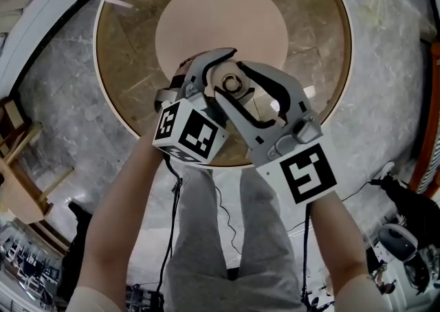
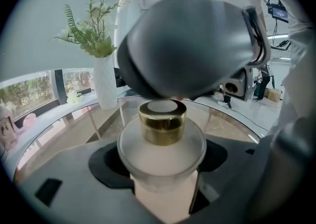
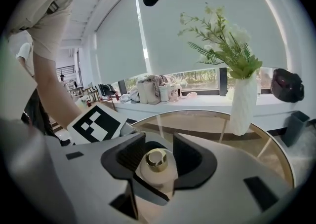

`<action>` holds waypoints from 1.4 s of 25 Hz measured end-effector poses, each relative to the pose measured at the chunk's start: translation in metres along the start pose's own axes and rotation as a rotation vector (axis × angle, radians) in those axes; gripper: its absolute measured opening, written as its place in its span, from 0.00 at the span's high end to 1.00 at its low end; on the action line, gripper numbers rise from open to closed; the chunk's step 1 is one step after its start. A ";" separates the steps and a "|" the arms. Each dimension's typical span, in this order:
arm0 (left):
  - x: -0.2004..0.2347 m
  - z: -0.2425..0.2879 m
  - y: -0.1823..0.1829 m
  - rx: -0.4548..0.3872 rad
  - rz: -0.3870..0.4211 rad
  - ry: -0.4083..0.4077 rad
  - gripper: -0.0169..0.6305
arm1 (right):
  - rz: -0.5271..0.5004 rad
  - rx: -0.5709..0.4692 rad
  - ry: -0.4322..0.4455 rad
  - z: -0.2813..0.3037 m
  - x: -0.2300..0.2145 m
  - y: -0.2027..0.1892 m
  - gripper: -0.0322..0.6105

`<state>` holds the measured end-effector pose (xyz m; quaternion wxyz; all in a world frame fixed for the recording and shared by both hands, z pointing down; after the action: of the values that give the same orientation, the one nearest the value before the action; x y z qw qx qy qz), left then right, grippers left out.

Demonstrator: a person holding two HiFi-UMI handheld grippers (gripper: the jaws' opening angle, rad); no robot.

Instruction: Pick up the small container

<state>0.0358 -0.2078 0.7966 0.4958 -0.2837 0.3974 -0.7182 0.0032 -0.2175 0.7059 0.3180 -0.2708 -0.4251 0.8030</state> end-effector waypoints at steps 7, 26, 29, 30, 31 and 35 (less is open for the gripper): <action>0.001 -0.001 0.000 -0.001 0.005 -0.013 0.44 | -0.061 0.023 -0.001 0.009 0.006 -0.019 0.68; -0.001 -0.002 -0.001 0.003 -0.033 -0.028 0.44 | -0.111 -0.076 -0.042 0.010 0.008 -0.031 0.74; 0.001 -0.005 0.002 0.001 -0.061 -0.024 0.44 | -0.108 -0.088 -0.028 0.010 0.009 -0.026 0.74; 0.002 -0.007 0.003 0.002 -0.061 -0.022 0.44 | -0.107 -0.093 -0.023 0.010 0.009 -0.024 0.74; 0.003 -0.009 0.006 0.001 -0.063 -0.021 0.44 | -0.106 -0.096 -0.018 0.009 0.009 -0.020 0.74; 0.002 -0.018 0.025 -0.003 -0.070 -0.027 0.44 | -0.106 -0.111 -0.008 -0.003 0.012 -0.002 0.74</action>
<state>0.0329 -0.2089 0.7656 0.4752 -0.3081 0.3815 -0.7306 -0.0017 -0.2062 0.7045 0.3430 -0.2616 -0.4839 0.7614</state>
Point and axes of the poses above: the fingertips, and each gripper's own axes: z forward along the fingers, x to its left, y out of its top, the point moved 2 cm from there along -z, backward along the fingers
